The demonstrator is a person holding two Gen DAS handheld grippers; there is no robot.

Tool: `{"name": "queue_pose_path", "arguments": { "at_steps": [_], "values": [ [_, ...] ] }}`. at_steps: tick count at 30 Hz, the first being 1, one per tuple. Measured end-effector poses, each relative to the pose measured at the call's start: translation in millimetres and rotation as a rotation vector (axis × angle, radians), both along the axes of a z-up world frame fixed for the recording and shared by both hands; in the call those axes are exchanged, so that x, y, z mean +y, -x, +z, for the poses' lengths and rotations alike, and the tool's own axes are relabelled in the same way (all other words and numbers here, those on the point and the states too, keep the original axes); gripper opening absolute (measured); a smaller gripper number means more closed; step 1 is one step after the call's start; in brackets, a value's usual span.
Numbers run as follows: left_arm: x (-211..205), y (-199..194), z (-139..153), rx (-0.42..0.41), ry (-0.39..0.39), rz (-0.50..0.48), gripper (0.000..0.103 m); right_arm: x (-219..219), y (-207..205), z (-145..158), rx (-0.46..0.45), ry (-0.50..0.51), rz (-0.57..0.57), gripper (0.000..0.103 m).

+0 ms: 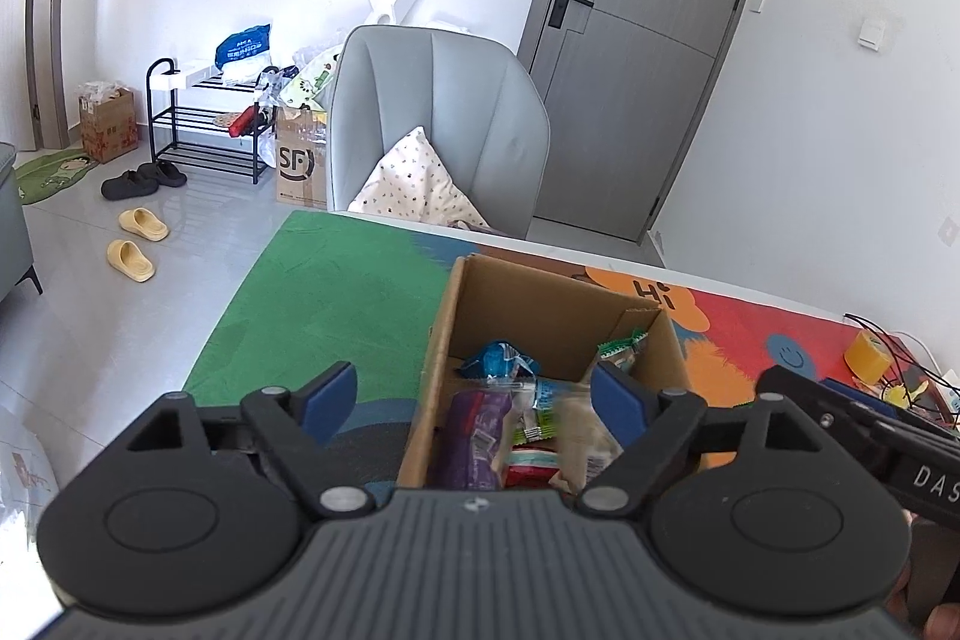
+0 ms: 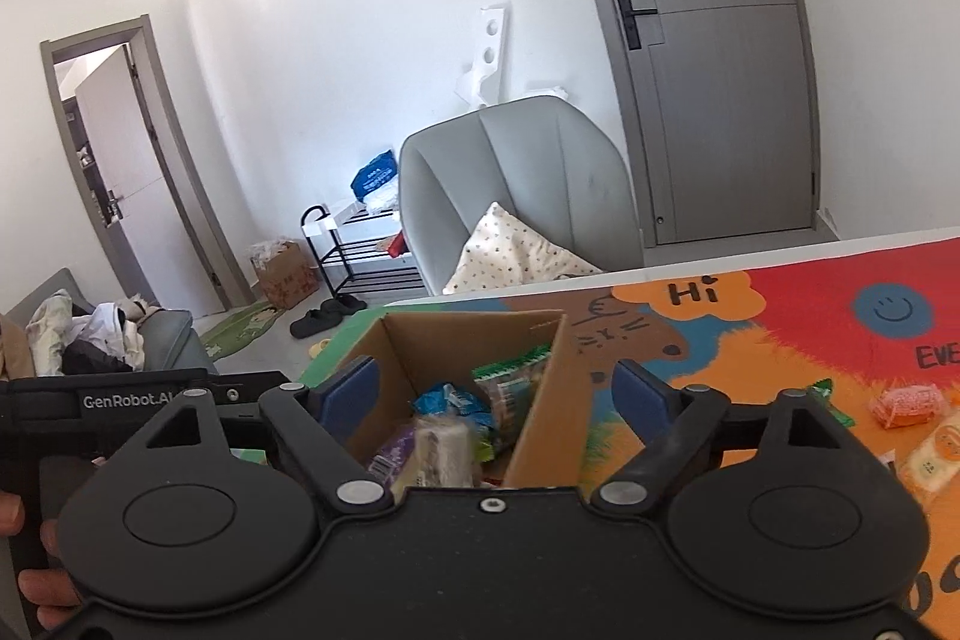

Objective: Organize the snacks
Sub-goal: 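Carry the purple bread and sandwich pack over the box and lower them in, then move both open tools away from the box back over the snacks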

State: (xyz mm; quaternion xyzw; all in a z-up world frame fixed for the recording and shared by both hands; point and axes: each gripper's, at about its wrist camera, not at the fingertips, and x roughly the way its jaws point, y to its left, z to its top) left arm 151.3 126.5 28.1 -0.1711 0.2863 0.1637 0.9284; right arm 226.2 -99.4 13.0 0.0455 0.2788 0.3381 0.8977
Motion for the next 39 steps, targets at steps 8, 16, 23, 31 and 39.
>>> {"name": "queue_pose_path", "arguments": {
  "at_steps": [8, 16, 23, 31, 39],
  "values": [
    [-19, -4, -2, 0.005, 0.012, -0.062, 0.085, -42, 4, -7, 0.027, 0.018, -0.110, 0.092],
    [-56, -13, -5, 0.009, 0.014, -0.148, 0.085, -89, 9, -18, 0.066, 0.028, -0.231, 0.092],
    [-88, -20, -6, 0.014, 0.007, -0.214, 0.085, -124, 13, -23, 0.074, 0.032, -0.301, 0.092],
    [-127, -35, -10, 0.032, -0.011, -0.293, 0.085, -154, 12, -30, 0.078, 0.034, -0.347, 0.091],
    [-162, -51, -14, 0.022, -0.028, -0.337, 0.085, -177, 2, -41, 0.108, 0.022, -0.384, 0.075]
  ]
}}
